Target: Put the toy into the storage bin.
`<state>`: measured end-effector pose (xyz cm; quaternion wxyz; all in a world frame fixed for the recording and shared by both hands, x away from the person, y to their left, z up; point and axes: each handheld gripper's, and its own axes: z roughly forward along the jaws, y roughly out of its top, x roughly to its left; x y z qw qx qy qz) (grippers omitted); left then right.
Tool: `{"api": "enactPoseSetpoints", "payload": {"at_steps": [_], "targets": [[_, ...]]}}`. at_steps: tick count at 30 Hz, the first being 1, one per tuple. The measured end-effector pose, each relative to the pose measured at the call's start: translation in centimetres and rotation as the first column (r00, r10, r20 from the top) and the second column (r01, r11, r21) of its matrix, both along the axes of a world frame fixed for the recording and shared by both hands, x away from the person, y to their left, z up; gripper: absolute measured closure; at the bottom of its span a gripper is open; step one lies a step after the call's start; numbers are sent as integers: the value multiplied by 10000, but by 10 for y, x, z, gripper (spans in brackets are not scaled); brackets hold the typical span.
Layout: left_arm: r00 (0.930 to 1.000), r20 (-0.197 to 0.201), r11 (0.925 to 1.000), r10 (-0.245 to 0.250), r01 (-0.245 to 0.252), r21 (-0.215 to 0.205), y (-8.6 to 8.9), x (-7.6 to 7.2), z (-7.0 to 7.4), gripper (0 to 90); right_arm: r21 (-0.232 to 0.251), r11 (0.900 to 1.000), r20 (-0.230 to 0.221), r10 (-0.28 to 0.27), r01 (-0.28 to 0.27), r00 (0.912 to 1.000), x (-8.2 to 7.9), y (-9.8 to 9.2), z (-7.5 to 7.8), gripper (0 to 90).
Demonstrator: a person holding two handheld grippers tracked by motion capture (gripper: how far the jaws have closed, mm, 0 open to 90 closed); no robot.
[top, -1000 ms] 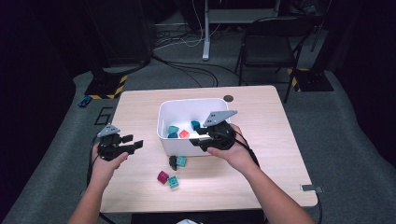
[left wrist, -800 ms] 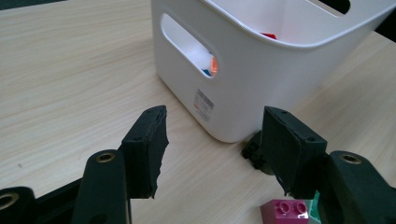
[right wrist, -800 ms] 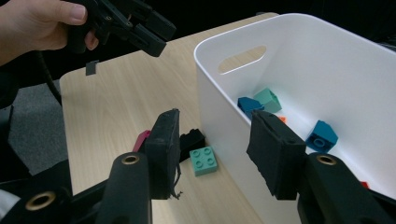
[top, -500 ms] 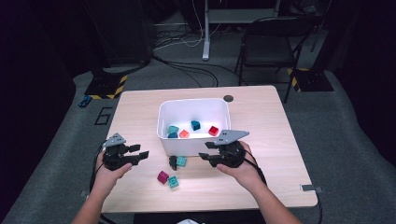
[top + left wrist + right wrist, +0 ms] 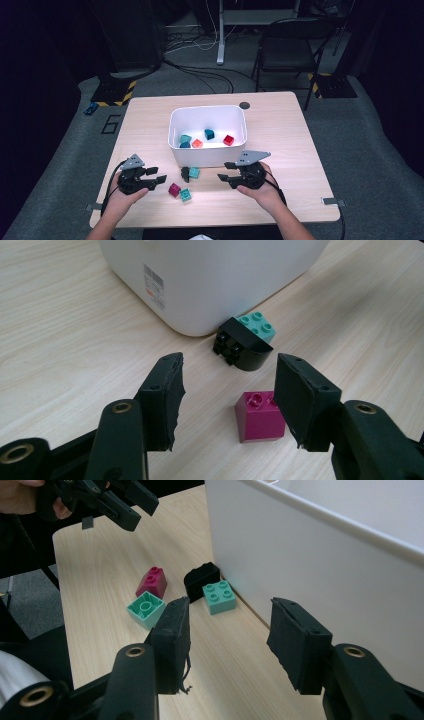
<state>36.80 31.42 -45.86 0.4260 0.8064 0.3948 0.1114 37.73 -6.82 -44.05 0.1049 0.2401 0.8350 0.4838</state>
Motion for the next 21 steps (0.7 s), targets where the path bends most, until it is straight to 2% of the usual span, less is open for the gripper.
{"api": "enactPoseSetpoints", "payload": {"at_steps": [1, 3, 6, 13, 16, 17, 19, 21], "targets": [[9999, 133, 9999, 11, -12, 105, 0, -1, -1, 458, 0, 10000, 0, 0, 0, 10000, 0, 0, 0, 504], [9995, 132, 9995, 298, -296, -129, 0, -2, -6, 464, 115, 9999, -69, -44, 44, 10000, -2, -1, -4, 505], [9995, 137, 9995, 291, -289, -107, -2, -4, -9, 464, 285, 9996, -80, -22, 25, 10000, -2, 0, -6, 505], [9999, -139, 9999, 64, -62, 161, -14, -6, -26, 460, 66, 10000, -62, 54, -54, 10000, -4, 7, -12, 501], [9994, -321, 9994, -161, 170, 291, -18, -6, -30, 461, -89, 9999, -8, 60, -60, 10000, -4, 9, -15, 500], [9990, -350, 9990, -261, 273, 352, -19, -6, -32, 461, -76, 10000, -130, 33, -34, 9999, -4, 9, -15, 499], [9984, -484, 9990, -304, 319, 305, -22, -6, -34, 460, -154, 9999, -135, 53, -55, 9999, -3, 9, -17, 499], [9982, -453, 9987, -391, 406, 316, -23, -5, -34, 456, -199, 9998, -146, 85, -88, 9999, -1, 9, -19, 498]]}}
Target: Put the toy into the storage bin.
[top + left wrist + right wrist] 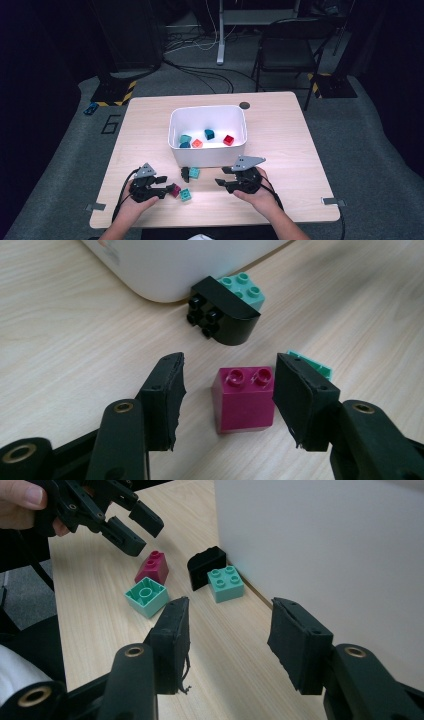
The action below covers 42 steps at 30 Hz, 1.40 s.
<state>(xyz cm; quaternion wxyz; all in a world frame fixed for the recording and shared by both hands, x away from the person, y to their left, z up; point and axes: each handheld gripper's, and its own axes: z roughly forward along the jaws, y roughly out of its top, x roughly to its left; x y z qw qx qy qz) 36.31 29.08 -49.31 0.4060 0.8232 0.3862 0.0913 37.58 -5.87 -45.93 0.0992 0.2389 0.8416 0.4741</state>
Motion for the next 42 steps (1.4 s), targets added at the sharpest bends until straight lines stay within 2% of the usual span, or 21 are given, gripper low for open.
{"api": "enactPoseSetpoints", "payload": {"at_steps": [4, 8, 14, 17, 21, 24, 29, 32, 40, 41, 42], "targets": [[9998, -13, 9998, -175, 176, 112, -6, -1, -3, 444, -48, 10000, -30, -22, 22, 10000, 0, 1, -1, 498], [10000, 43, 9998, -80, 79, 166, -8, -1, -5, 443, -85, 10000, -91, -29, 28, 10000, 0, 1, -2, 498], [9994, -354, 10000, -60, 58, -55, -8, 3, -9, 450, -162, 9998, -135, -85, 83, 9999, 1, 2, -6, 498], [9992, -352, 9998, -182, 185, 95, -9, 3, -12, 462, -192, 9998, -70, 11, -13, 10000, 1, 2, -6, 498], [9991, -382, 9995, -177, 186, 237, -12, 2, -14, 524, -214, 9998, -80, -27, 26, 10000, 1, 1, -7, 498], [9994, -280, 9979, -215, 232, 604, -11, 3, -15, 551, -218, 9998, -80, -53, 51, 10000, 1, 0, -6, 498], [9995, -283, 9979, -131, 148, 625, -8, 7, -16, 565, -250, 9997, -121, -63, 60, 9999, 2, 0, -7, 498], [9997, -95, 9964, -212, 219, 817, -7, 9, -13, 582, -312, 9995, -137, -34, 30, 9999, 2, 1, -8, 497], [9999, -78, 9996, 122, -119, 274, 4, 13, 2, 584, -341, 9994, -342, 16, -28, 9994, 5, 4, -14, 498], [9998, -4, 9997, 203, -203, 132, 6, 12, 8, 584, -348, 9994, -301, 76, -86, 9995, 5, 4, -14, 498], [9998, 130, 9997, 157, -159, 177, 7, 12, 12, 585, -358, 9993, -279, 106, -116, 9996, 5, 5, -14, 498]]}}
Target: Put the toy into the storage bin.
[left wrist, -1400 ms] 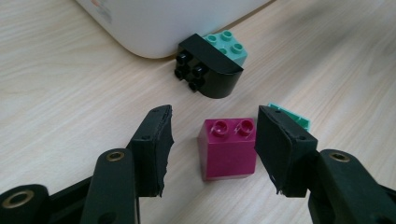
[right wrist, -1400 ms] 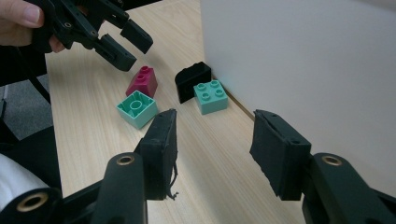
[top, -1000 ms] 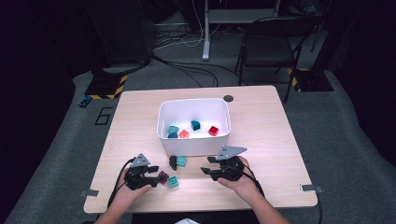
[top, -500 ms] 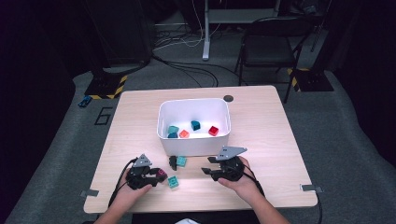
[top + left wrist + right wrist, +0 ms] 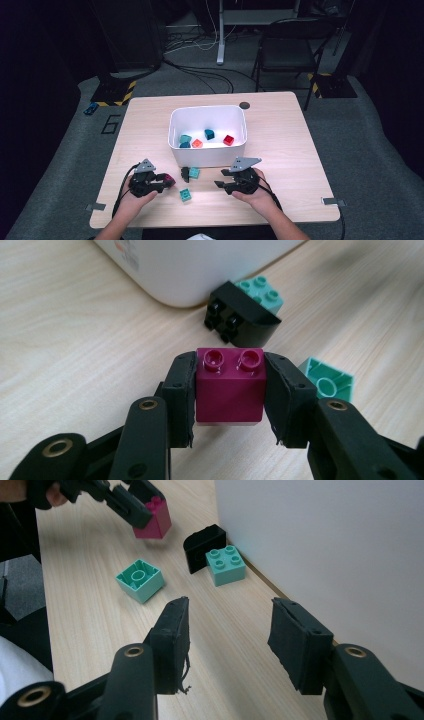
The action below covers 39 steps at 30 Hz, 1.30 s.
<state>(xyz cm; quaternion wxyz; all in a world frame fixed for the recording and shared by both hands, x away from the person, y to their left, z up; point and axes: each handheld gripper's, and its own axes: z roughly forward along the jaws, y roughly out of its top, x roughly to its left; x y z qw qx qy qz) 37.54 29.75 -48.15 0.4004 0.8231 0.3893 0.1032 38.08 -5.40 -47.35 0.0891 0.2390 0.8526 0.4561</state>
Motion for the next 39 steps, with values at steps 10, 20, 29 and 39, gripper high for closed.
{"api": "enactPoseSetpoints", "payload": {"at_steps": [10, 20, 29, 39], "targets": [[9999, 117, 10000, -95, 94, 11, 1, 6, 39, 585, 119, 9999, 11, -51, 51, 10000, 0, -2, 3, 498], [9979, 513, 9989, -400, 412, -227, -2, 20, 88, 585, 77, 10000, -26, -1, 2, 10000, 1, 0, 2, 498], [9961, 692, 9979, -552, 573, -289, -8, 36, 118, 585, 15, 9999, -73, 101, -101, 9999, 2, 1, 0, 496], [9952, 858, 9983, -474, 502, -298, -18, 62, 136, 585, 3, 9999, -134, 113, -113, 9998, 3, 2, -2, 496]]}}
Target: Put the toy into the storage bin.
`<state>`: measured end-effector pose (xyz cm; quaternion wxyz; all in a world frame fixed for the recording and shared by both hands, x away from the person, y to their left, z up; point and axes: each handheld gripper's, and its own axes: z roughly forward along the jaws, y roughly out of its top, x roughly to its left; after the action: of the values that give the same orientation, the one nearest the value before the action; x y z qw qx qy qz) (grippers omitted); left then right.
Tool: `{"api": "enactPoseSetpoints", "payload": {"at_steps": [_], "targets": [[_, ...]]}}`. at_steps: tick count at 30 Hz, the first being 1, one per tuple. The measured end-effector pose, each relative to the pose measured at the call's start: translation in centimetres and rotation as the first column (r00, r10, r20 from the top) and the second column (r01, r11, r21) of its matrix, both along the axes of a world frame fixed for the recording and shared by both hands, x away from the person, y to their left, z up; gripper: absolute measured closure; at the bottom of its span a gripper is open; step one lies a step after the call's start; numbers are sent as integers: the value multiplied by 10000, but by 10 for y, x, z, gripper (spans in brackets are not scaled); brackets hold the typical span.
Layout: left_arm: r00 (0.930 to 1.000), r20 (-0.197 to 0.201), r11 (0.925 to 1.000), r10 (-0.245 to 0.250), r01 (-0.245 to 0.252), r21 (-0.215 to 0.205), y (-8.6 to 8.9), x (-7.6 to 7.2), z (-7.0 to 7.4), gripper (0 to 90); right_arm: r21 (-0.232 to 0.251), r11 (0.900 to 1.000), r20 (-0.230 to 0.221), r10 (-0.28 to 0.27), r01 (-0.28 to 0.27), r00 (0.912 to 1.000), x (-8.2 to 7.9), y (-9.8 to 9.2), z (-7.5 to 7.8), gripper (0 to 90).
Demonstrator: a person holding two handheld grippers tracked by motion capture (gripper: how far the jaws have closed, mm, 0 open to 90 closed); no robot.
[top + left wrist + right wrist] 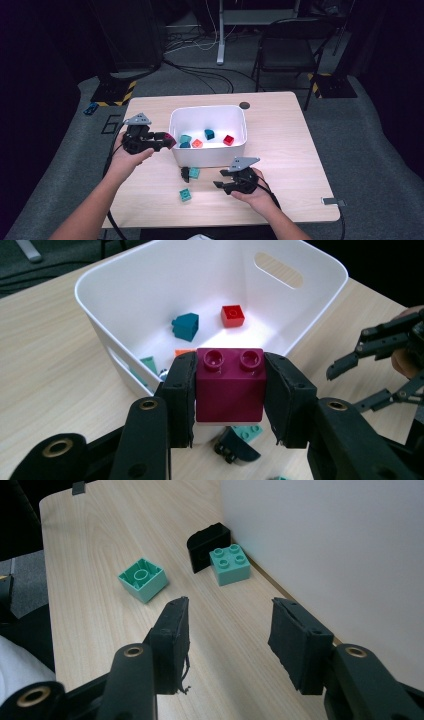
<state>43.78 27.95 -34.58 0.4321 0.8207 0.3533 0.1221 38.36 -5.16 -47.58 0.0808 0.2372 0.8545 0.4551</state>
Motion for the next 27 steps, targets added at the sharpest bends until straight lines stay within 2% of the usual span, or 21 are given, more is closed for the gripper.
{"api": "enactPoseSetpoints", "payload": {"at_steps": [10, 14, 18, 22, 23, 27], "targets": [[9994, 120, 9995, -315, 316, -44, -16, 24, 19, 585, -91, 10000, -60, -7, 6, 10000, -1, 2, -2, 496], [9991, -68, 9989, -413, 412, -203, -29, 39, 24, 585, -107, 9999, -61, 37, -38, 10000, -1, 2, -3, 496], [9989, -148, 9986, -444, 439, -296, -42, 51, 25, 585, -149, 9999, -35, 34, -34, 10000, 0, 1, -3, 496], [9985, -64, 9983, -537, 536, -229, -53, 58, 24, 585, -145, 9999, -42, 23, -24, 10000, 1, 0, -4, 496], [9978, -36, 9974, -668, 667, -280, -60, 63, 23, 585, -139, 9999, -25, -7, 6, 10000, 1, 0, -4, 496], [9977, -138, 9977, -666, 664, -165, -71, 74, 17, 585, -88, 9999, -68, -76, 75, 9999, 1, -1, -4, 496]]}}
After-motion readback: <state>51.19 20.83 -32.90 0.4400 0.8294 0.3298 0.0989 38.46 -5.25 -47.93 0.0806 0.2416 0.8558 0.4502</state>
